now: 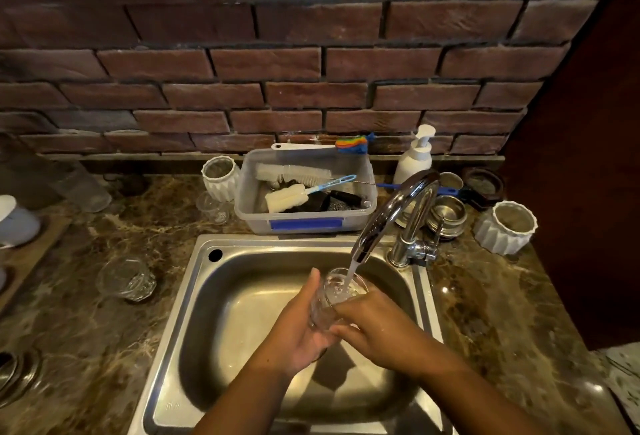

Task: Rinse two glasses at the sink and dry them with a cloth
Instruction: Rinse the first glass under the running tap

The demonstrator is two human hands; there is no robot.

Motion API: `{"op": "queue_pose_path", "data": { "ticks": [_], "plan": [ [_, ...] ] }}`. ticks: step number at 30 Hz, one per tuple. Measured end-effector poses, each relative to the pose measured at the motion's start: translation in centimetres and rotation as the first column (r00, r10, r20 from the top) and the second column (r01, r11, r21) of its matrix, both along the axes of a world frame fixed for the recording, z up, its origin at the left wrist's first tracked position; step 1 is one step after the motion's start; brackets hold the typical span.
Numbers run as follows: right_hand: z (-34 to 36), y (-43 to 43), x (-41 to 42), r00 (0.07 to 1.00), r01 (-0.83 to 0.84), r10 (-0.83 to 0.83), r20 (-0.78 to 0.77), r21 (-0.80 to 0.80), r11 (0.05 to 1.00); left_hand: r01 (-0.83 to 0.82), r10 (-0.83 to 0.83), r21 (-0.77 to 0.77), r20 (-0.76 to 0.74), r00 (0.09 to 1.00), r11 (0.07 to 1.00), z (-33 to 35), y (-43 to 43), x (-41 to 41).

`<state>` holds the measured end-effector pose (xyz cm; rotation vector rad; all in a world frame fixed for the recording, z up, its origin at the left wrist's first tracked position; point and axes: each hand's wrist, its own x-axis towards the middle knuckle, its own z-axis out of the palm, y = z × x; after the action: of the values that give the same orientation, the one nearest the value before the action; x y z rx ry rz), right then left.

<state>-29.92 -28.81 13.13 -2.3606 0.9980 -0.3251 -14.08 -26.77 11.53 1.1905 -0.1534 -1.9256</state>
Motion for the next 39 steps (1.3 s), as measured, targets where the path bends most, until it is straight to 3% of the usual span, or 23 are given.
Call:
{"op": "queue_pose_path", "data": {
  "ticks": [3,6,8,10,11,12,14,16,18,20,22,23,25,27,29,30,31,32,34,36,38,39],
  "plan": [
    [-0.5,0.4,-0.5,0.985,0.099,-0.122,0.119,0.179,0.979,0.009,-0.009,0.075,-0.004,1.0,0.997,0.1,-0.7,-0.3],
    [-0.6,1.2,0.4,0.878,0.26,-0.388,0.28,0.402,0.878,0.004,0.013,-0.05,0.324,0.946,0.999,0.2,-1.1,-2.0],
    [-0.2,1.4,1.6,0.688,0.324,-0.64,0.342,0.644,0.693,0.036,0.117,-0.242,0.586,0.802,0.97,-0.2,-0.7,-2.7],
    [0.4,1.4,2.7,0.448,0.217,-0.858,0.251,0.9,0.377,0.141,0.206,-0.369,0.753,0.625,0.919,-1.0,-0.4,-2.5],
    [0.4,1.4,3.1,0.379,0.141,-0.904,0.199,0.953,0.268,0.174,0.234,-0.4,0.779,0.581,0.9,-1.2,-0.3,-2.3],
    [0.3,1.4,3.3,0.371,0.132,-0.911,0.182,0.961,0.245,0.184,0.251,-0.418,0.784,0.568,0.889,-1.4,-0.2,-2.1],
    [0.0,1.4,3.6,0.473,0.285,-0.851,0.23,0.874,0.395,0.137,0.241,-0.411,0.738,0.63,0.901,-1.3,-0.3,-1.6],
    [0.1,1.5,3.4,0.673,0.41,-0.69,0.266,0.643,0.647,0.02,0.148,-0.272,0.582,0.8,0.962,-1.2,-0.8,-1.1],
    [0.4,1.3,2.7,0.877,0.345,-0.431,0.212,0.346,0.873,-0.016,0.028,-0.053,0.229,0.973,0.998,-0.7,-1.4,-0.3],
    [0.8,1.0,1.9,0.984,0.17,-0.173,0.033,0.076,0.982,0.034,-0.03,0.077,-0.043,0.999,0.996,-0.3,-1.7,0.8],
    [0.4,1.0,1.4,0.994,0.106,-0.105,-0.026,0.036,0.994,0.075,-0.066,0.082,-0.111,0.992,0.994,0.2,-2.0,0.9],
    [0.2,1.3,1.5,0.989,0.143,-0.145,0.023,0.088,0.986,0.063,-0.058,0.076,-0.068,0.996,0.995,0.4,-2.1,0.6],
    [0.1,1.9,2.4,0.897,0.317,-0.383,0.22,0.282,0.905,-0.046,0.048,-0.014,0.19,0.981,0.999,0.3,-2.0,-0.5],
    [0.5,2.0,3.8,0.641,0.413,-0.693,0.331,0.612,0.674,-0.064,0.197,-0.264,0.518,0.832,0.962,-0.1,-1.6,-1.4],
    [0.8,1.6,4.4,0.382,0.225,-0.89,0.248,0.909,0.35,0.122,0.293,-0.452,0.738,0.608,0.884,-0.8,-1.1,-1.5],
    [1.0,1.4,4.4,0.308,0.108,-0.93,0.198,0.964,0.241,0.208,0.321,-0.486,0.787,0.526,0.849,-1.2,-0.9,-1.3],
    [1.3,1.2,4.3,0.284,0.065,-0.94,0.189,0.974,0.215,0.252,0.333,-0.5,0.802,0.496,0.828,-1.5,-0.9,-1.0],
    [1.5,1.2,4.2,0.31,0.1,-0.924,0.226,0.958,0.268,0.254,0.313,-0.494,0.795,0.519,0.832,-1.5,-0.8,-0.8],
    [1.2,1.3,4.1,0.461,0.296,-0.823,0.333,0.816,0.496,0.153,0.172,-0.382,0.691,0.702,0.911,-0.9,-1.1,-0.6],
    [0.1,1.3,3.6,0.695,0.39,-0.621,0.363,0.534,0.75,0.03,0.016,-0.116,0.381,0.925,0.993,-0.2,-1.4,0.0],
    [-0.6,1.1,2.7,0.864,0.329,-0.428,0.266,0.346,0.879,0.004,-0.011,0.104,0.068,0.998,0.995,0.2,-1.5,0.6],
    [-0.8,0.9,2.2,0.891,0.299,-0.388,0.236,0.339,0.892,-0.008,0.004,0.148,0.026,1.0,0.989,0.4,-1.6,0.7]
  ]
}}
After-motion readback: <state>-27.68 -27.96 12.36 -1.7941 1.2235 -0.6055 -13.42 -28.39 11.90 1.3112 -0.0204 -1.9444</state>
